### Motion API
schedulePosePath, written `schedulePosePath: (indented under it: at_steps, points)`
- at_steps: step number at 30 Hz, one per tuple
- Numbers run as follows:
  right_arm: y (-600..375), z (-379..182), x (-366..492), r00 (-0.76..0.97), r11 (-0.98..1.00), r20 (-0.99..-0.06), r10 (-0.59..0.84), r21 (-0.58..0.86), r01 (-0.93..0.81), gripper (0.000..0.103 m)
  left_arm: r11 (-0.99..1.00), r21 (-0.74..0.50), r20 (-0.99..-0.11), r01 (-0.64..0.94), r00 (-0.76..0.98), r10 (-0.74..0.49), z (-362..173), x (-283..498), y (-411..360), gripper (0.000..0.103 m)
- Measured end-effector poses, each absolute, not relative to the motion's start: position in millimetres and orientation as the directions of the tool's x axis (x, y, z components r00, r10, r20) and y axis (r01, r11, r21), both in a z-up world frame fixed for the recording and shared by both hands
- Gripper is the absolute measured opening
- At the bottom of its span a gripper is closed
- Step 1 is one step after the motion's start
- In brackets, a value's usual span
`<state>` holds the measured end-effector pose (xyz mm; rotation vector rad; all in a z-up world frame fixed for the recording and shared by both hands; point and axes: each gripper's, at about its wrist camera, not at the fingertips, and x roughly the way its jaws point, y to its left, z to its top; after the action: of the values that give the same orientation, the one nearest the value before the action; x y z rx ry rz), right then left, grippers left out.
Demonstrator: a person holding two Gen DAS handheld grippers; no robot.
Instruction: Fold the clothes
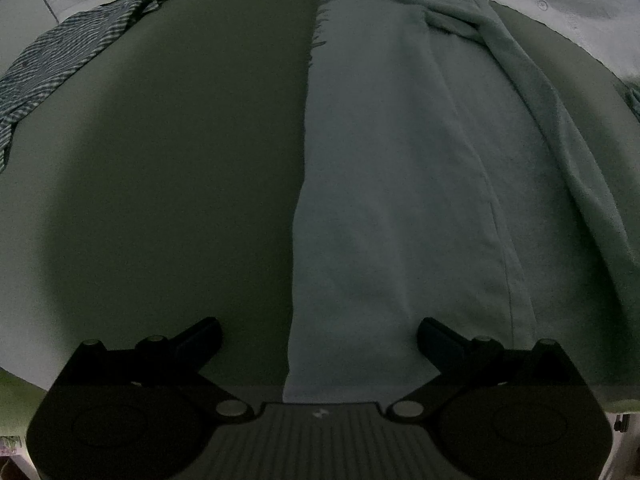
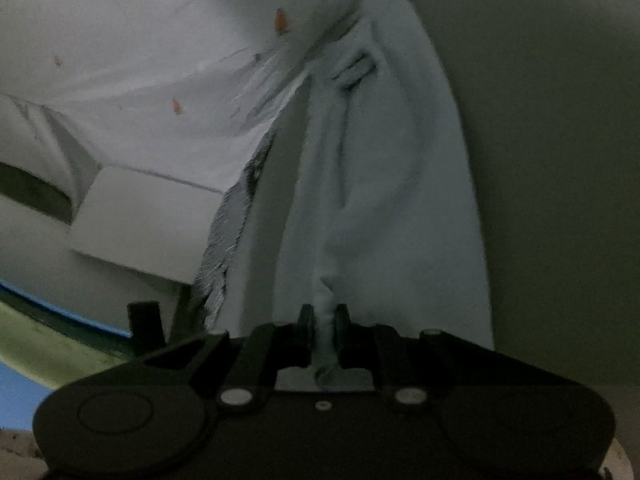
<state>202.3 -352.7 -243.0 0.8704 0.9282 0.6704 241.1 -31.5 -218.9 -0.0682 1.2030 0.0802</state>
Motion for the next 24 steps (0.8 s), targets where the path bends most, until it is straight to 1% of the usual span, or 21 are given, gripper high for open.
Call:
schedulePosePath:
  at_steps: [2, 4, 6, 8, 10, 11, 12, 14, 16, 19, 21, 22, 23, 24]
  points:
    - [-350.3, -235.0, 206.1, 0.452, 0.457, -0.340, 0.825, 0.871, -0.179, 0.011, 0.995, -0.010, -0.933, -0.100, 0.360, 0.027, -218.9, 240.6, -32.0, 0.103]
    - [-345.5, -234.5, 211.5, 0.423, 0.457, -0.345, 0.838, 0.868, -0.197, 0.011, 0.995, -0.010, -0.932, -0.102, 0.361, 0.028, -215.7, 232.8, -33.0, 0.103]
    - [-336.5, -245.5, 216.9, 0.365, 0.497, -0.413, 0.834, 0.850, -0.173, 0.011, 0.995, -0.010, -0.933, -0.103, 0.360, 0.028, -215.1, 230.9, -32.8, 0.103]
    - [-330.8, -261.9, 220.7, 0.324, 0.546, -0.491, 0.809, 0.832, -0.101, 0.011, 0.995, -0.010, -0.933, -0.100, 0.359, 0.026, -215.9, 234.0, -30.1, 0.103]
    - [-330.8, -267.5, 222.2, 0.313, 0.566, -0.522, 0.794, 0.822, -0.064, 0.012, 0.995, -0.010, -0.933, -0.099, 0.359, 0.026, -215.5, 233.5, -30.0, 0.103]
    - [-330.5, -268.3, 223.2, 0.307, 0.574, -0.535, 0.787, 0.818, -0.048, 0.016, 0.995, -0.010, -0.932, -0.099, 0.361, 0.026, -215.4, 233.2, -29.9, 0.103]
    - [-330.0, -267.1, 223.1, 0.300, 0.578, -0.543, 0.784, 0.815, -0.036, 0.023, 0.995, -0.011, -0.932, -0.099, 0.362, 0.026, -215.4, 233.0, -30.0, 0.103]
    - [-331.5, -267.9, 217.9, 0.277, 0.576, -0.550, 0.788, 0.817, -0.018, 0.027, 0.995, -0.011, -0.933, -0.099, 0.359, 0.025, -215.4, 233.7, -29.8, 0.103]
    - [-335.4, -266.5, 215.8, 0.275, 0.540, -0.518, 0.810, 0.842, -0.004, 0.027, 0.995, -0.011, -0.935, -0.098, 0.353, 0.024, -215.5, 235.2, -29.5, 0.103]
    - [-342.9, -268.1, 212.9, 0.335, 0.421, -0.400, 0.853, 0.907, 0.010, 0.029, 0.995, -0.012, -0.937, -0.096, 0.348, 0.022, -215.1, 236.0, -29.2, 0.103]
    - [-350.7, -267.3, 212.9, 0.394, 0.374, -0.355, 0.848, 0.927, 0.031, 0.028, 0.995, -0.012, -0.937, -0.095, 0.349, 0.022, -215.0, 235.7, -29.1, 0.103]
    - [-350.4, -268.9, 213.3, 0.395, 0.395, -0.382, 0.836, 0.917, 0.052, 0.028, 0.995, -0.012, -0.937, -0.094, 0.349, 0.022, -215.0, 235.7, -28.8, 0.103]
    - [-348.8, -274.0, 214.8, 0.376, 0.432, -0.431, 0.821, 0.898, 0.084, 0.026, 0.995, -0.012, -0.937, -0.094, 0.347, 0.021, -214.8, 235.9, -29.0, 0.103]
    - [-347.1, -279.0, 216.2, 0.355, 0.469, -0.478, 0.804, 0.875, 0.116, 0.021, 0.996, -0.012, -0.938, -0.093, 0.345, 0.021, -214.7, 236.2, -28.9, 0.103]
